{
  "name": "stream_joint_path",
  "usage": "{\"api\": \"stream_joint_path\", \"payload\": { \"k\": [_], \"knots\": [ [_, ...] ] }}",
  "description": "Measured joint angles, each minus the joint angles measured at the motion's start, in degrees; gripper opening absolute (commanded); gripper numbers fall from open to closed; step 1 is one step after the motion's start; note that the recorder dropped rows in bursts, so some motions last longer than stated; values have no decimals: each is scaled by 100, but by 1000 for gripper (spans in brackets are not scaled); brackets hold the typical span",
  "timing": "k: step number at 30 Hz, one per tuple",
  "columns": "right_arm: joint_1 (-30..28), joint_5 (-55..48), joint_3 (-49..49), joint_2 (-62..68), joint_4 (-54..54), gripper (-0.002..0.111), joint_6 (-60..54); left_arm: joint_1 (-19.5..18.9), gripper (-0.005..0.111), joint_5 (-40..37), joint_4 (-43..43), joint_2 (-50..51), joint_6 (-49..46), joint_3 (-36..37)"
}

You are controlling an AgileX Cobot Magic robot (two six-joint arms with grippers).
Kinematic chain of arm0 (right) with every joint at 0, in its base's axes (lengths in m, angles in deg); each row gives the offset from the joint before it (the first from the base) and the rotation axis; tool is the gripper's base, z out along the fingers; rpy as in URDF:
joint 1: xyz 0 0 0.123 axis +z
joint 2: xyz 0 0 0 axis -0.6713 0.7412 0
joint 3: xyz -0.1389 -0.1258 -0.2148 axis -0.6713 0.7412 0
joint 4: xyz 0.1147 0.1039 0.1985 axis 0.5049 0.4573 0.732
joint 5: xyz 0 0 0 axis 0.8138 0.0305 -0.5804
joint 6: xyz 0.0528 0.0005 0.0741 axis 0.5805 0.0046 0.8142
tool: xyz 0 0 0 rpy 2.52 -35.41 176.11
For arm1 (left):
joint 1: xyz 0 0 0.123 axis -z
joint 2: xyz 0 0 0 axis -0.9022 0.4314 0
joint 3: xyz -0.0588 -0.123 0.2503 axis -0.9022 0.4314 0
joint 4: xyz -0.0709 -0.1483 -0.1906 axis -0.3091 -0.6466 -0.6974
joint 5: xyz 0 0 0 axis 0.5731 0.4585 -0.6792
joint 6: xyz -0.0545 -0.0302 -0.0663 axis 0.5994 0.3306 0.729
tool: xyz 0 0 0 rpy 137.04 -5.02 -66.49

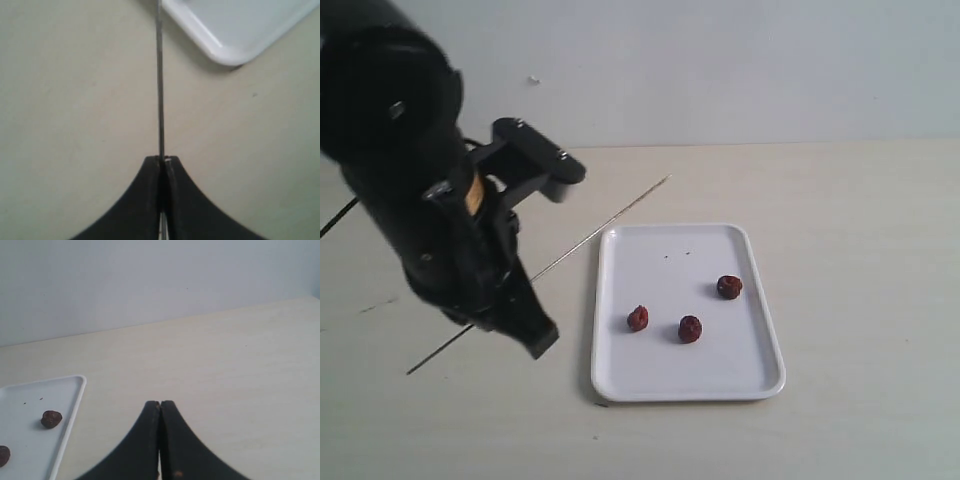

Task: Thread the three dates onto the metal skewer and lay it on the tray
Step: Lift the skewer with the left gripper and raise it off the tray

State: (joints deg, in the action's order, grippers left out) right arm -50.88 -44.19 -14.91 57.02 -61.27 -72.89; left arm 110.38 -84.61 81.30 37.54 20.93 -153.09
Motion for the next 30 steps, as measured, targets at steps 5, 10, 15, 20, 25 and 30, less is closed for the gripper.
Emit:
{"api": "stream_joint_path", "payload": {
  "k": [5, 10, 15, 20, 25, 30],
  "knots": [
    [0, 0, 0, 0, 0, 0, 0, -582, 0, 715, -73, -528, -21, 1104],
    [0, 0, 0, 0, 0, 0, 0, -833, 0, 1087, -186, -699, -21, 1579],
    [0, 0, 0, 0, 0, 0, 0, -838, 0, 1219, -246, -704, -21, 1680],
    [0, 0, 0, 0, 0, 0, 0, -838, 0, 1369, -246, -704, -21, 1690],
    [0, 0, 0, 0, 0, 0, 0, -838, 0, 2010, -246, -704, -331, 1690],
    [0, 0, 0, 0, 0, 0, 0, -859, 0, 2249, -246, -704, -1341, 1490]
  ]
}}
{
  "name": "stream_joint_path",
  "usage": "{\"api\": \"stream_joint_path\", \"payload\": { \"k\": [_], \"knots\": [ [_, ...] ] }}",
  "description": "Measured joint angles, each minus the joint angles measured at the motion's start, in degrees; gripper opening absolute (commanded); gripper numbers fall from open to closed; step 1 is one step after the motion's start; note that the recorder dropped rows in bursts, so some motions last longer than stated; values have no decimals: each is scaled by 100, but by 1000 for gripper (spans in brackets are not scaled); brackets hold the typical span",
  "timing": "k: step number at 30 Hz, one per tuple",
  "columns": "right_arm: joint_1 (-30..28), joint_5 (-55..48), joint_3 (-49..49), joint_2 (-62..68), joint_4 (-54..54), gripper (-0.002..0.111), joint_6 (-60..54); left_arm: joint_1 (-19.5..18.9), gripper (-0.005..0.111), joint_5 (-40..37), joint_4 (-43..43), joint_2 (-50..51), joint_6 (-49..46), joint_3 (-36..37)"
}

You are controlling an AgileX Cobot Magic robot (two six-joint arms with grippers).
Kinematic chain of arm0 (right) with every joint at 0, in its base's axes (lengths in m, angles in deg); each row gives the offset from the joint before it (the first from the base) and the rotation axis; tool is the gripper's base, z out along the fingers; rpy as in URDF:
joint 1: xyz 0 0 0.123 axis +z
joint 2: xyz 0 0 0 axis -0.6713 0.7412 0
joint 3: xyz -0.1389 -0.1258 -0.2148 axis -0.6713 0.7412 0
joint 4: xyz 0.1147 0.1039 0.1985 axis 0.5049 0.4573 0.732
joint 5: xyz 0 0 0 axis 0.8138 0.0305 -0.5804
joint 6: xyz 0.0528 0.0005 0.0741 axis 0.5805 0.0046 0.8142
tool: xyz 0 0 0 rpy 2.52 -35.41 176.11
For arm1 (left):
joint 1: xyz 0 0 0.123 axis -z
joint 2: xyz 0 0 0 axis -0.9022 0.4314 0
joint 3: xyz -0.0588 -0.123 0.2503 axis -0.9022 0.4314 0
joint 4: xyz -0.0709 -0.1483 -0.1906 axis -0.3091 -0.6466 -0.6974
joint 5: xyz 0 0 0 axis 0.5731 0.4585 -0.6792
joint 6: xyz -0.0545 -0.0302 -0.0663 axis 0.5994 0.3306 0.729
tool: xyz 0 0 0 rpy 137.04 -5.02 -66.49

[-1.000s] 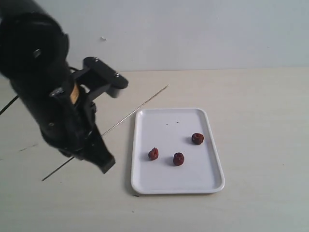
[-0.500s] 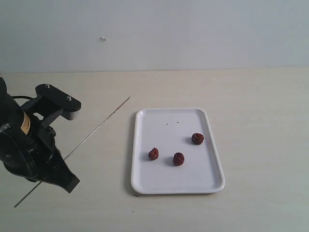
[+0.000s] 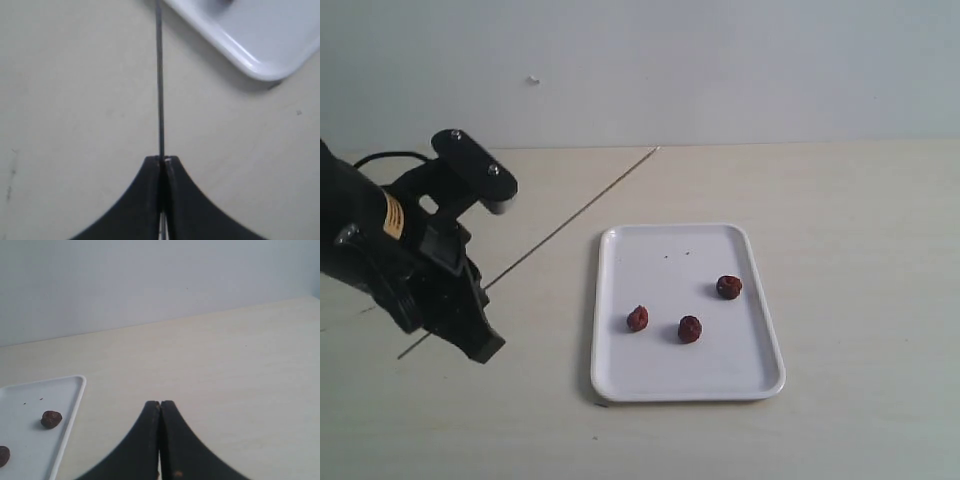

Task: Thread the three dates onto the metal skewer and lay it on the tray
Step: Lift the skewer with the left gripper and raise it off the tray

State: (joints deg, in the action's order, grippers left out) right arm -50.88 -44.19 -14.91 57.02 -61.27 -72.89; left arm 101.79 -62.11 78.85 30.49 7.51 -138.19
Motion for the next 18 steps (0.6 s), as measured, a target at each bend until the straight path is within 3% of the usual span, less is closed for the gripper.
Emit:
{"api": "stream_joint_path", "payload": {
  "k": [10, 18],
  "knots": [
    [0, 13, 0, 0, 0, 0, 0, -112, 0, -765, 326, -9, -686, -927],
    [0, 764, 0, 0, -11, 0, 0, -931, 0, -616, -327, 645, -2056, -936]
  ]
}}
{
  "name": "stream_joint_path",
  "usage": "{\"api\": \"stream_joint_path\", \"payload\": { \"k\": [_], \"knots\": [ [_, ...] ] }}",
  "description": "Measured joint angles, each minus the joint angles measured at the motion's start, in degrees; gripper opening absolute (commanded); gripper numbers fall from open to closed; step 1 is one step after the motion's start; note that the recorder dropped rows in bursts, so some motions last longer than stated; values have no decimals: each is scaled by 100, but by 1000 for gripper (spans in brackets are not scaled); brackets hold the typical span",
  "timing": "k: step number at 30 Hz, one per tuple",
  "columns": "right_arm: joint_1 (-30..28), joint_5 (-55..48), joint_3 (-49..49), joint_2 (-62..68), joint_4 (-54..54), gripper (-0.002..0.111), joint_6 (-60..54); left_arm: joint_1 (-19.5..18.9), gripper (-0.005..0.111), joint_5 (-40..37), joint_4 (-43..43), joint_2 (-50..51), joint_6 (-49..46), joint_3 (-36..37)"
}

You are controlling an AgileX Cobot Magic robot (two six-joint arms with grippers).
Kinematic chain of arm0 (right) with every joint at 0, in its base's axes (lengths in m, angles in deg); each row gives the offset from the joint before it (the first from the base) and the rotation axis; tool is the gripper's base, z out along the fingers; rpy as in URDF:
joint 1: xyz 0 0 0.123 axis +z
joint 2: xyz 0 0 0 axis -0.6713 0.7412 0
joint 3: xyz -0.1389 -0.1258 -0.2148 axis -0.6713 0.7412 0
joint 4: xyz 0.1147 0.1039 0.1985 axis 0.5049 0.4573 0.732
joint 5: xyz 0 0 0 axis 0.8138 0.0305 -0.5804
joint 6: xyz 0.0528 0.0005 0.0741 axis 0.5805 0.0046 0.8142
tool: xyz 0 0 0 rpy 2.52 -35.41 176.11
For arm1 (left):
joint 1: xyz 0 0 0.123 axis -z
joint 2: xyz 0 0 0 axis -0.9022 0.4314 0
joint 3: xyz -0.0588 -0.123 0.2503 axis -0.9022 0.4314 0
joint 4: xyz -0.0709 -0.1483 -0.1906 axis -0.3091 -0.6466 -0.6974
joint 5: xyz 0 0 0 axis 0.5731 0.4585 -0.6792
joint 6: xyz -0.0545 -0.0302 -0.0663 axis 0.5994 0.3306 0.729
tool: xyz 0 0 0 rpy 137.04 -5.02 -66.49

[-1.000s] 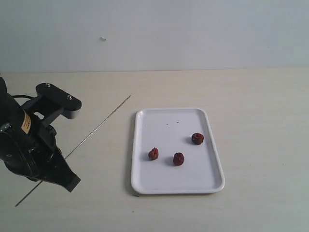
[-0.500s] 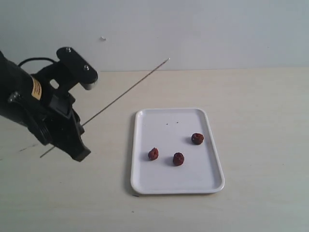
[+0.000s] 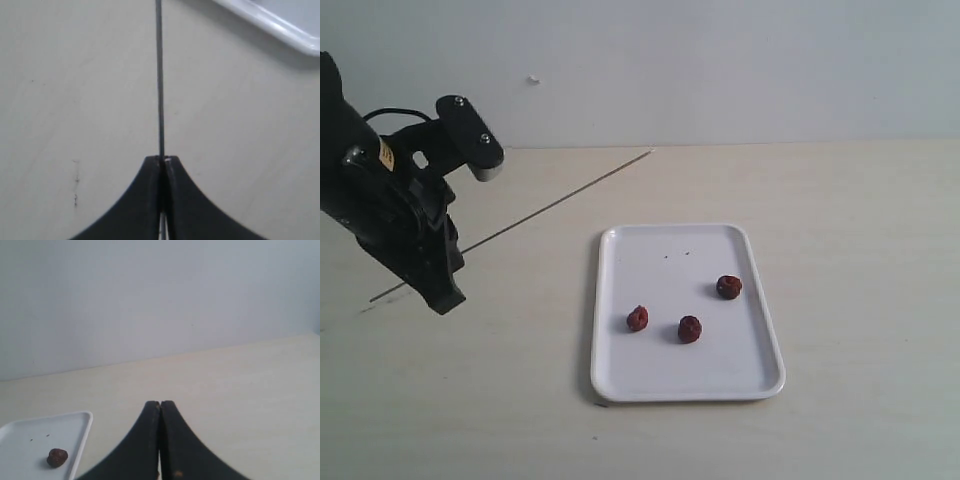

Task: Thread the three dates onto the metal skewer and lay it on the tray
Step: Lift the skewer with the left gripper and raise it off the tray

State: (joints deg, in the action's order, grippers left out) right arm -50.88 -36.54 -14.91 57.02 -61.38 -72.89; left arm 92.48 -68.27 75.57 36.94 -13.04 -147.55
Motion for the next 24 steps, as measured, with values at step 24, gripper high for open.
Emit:
{"api": "stream_joint_path", "payload": {
  "k": [24],
  "knots": [
    [0, 1658, -873, 436, -781, 0, 2509, -466, 0, -176, -1214, 892, -2280, -205]
  ]
}}
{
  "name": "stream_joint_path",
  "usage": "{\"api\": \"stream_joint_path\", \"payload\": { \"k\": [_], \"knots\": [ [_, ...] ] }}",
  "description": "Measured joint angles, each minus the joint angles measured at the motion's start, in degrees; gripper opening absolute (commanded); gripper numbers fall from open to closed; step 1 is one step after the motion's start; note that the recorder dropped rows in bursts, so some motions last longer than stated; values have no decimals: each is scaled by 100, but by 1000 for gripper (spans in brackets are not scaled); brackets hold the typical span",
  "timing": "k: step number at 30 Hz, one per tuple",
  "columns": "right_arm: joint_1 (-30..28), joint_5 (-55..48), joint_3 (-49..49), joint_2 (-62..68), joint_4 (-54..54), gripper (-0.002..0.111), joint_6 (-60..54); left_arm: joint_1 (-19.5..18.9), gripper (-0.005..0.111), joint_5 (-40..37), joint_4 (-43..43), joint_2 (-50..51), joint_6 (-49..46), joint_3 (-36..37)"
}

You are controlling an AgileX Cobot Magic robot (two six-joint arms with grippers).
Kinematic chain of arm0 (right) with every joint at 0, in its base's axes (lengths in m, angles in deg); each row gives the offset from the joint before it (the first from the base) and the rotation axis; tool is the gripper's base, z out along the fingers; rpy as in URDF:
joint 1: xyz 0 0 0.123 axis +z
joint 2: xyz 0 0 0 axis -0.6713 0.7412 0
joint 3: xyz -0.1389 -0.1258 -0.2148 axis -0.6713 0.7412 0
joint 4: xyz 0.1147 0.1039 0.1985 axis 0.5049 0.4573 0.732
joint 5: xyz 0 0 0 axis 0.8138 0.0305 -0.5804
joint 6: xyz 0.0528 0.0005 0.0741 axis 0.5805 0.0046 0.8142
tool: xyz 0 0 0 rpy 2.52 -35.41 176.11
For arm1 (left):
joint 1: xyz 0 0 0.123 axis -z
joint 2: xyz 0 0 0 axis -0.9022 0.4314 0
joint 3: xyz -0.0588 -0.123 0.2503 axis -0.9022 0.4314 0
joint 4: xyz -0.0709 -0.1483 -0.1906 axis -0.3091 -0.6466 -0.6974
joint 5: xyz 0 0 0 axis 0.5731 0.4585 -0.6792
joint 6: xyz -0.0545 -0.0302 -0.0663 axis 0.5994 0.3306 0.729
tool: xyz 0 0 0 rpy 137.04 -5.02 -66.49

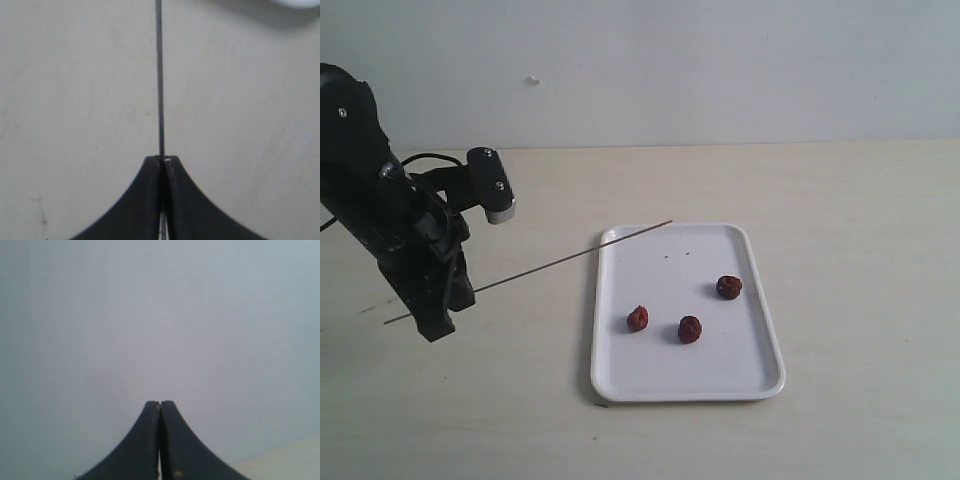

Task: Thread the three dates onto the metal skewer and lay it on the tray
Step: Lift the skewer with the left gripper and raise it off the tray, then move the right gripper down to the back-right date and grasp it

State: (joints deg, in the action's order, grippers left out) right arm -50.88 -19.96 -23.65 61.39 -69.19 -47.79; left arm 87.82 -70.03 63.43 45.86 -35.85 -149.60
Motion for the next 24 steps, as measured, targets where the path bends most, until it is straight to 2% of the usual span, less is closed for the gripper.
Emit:
{"api": "stream_joint_path", "payload": {
  "k": [8, 14, 19, 21, 24],
  "knots": [
    [0, -14, -1459, 2472, -1101, 0, 43, 0, 0, -137, -230, 0, -11, 0],
    [57, 64, -2560, 4927, -2801, 0, 42, 0, 0, -226, -270, 0, -11, 0],
    [640, -737, -3310, 6665, -4795, 0, -9, 0, 0, -236, -304, 0, -11, 0],
    [918, -1022, -3542, 7219, -5352, 0, -271, 0, 0, -236, -304, 0, -11, 0],
    [1319, -1244, -3867, 7867, -5643, 0, -910, 0, 0, -236, -304, 0, -11, 0]
  ]
}}
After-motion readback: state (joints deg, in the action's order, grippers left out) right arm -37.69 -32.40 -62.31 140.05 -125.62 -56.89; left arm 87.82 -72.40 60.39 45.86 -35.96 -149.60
